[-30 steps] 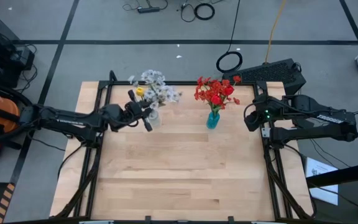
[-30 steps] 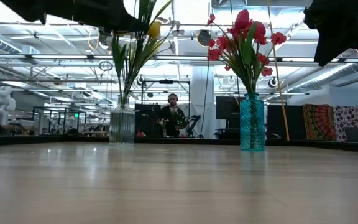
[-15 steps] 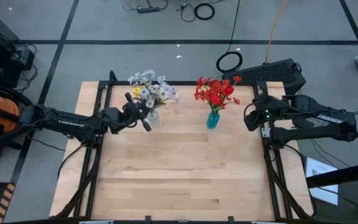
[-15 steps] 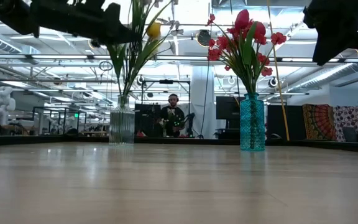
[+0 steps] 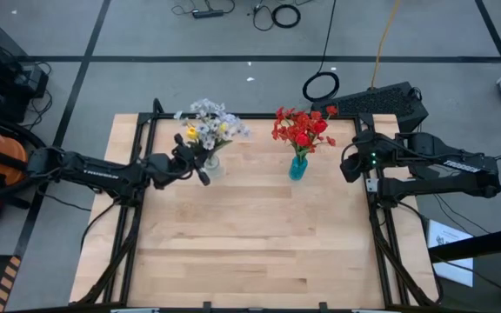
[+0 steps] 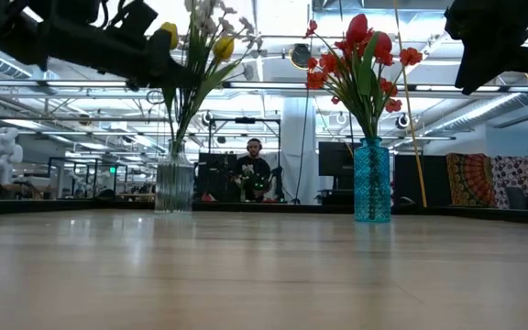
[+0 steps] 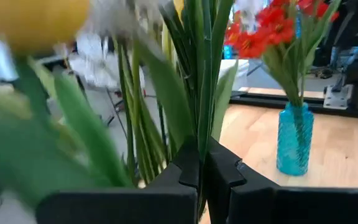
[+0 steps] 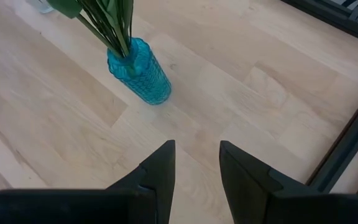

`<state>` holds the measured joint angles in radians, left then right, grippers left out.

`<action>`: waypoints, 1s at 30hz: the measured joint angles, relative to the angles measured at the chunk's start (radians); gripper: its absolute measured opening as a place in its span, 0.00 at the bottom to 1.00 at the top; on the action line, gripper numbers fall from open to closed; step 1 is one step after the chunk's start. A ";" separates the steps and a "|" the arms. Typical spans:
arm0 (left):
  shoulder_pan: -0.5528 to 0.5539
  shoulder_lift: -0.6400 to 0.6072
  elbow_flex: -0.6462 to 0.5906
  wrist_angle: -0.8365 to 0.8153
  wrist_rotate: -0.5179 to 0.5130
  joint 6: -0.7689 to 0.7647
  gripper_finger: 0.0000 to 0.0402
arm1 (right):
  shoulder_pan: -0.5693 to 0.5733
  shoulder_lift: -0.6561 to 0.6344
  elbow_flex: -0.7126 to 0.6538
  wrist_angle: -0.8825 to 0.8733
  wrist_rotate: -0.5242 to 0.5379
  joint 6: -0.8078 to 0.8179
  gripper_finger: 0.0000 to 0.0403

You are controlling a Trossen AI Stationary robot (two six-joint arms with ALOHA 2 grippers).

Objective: Sort flowers into vase by color
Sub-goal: Put the white flowers into the transparent crystal vase

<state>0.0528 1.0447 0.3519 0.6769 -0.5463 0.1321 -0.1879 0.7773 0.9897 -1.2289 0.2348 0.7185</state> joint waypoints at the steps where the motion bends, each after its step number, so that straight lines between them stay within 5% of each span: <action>1: 0.000 0.000 -0.012 0.006 -0.007 -0.017 0.02 | 0.000 0.000 0.000 0.000 0.000 0.000 0.29; 30: 0.000 0.000 -0.162 0.095 -0.008 -0.049 0.05 | 0.000 0.006 0.000 0.037 0.005 0.002 0.29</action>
<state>0.0528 1.0447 0.1898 0.7719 -0.5541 0.0830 -0.1883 0.7834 0.9897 -1.1919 0.2401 0.7204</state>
